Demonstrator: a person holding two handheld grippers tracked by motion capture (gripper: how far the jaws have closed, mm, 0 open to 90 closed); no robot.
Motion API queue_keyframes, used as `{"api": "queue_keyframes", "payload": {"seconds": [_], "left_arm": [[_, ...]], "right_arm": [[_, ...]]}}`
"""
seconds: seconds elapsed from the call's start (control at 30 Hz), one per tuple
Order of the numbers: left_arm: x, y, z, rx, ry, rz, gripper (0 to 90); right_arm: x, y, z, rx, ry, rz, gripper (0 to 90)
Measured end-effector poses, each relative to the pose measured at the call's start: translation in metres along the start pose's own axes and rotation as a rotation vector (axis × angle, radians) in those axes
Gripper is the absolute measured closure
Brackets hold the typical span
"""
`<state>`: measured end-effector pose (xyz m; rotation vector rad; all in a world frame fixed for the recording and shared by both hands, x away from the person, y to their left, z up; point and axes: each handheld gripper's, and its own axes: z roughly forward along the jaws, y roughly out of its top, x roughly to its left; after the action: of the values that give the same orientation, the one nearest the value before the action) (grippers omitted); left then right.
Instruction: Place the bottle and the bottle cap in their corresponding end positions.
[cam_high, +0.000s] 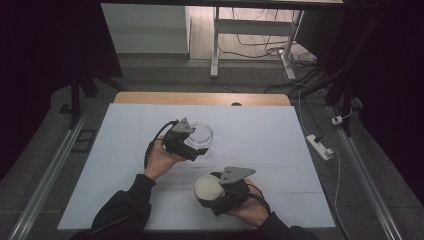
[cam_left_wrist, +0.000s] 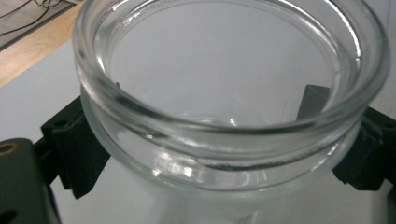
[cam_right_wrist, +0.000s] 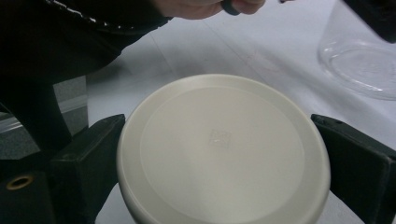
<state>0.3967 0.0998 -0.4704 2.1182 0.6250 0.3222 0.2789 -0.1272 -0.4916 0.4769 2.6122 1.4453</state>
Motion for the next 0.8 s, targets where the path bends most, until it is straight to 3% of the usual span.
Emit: {"api": "queue_keyframes", "payload": {"seconds": [0.8], "left_arm": [[0.024,0.001,0.031,0.010,0.027,-0.031,7.3]], "right_arm": [[-0.009,-0.010,0.029,0.029,-0.022,-0.021,6.9]]}}
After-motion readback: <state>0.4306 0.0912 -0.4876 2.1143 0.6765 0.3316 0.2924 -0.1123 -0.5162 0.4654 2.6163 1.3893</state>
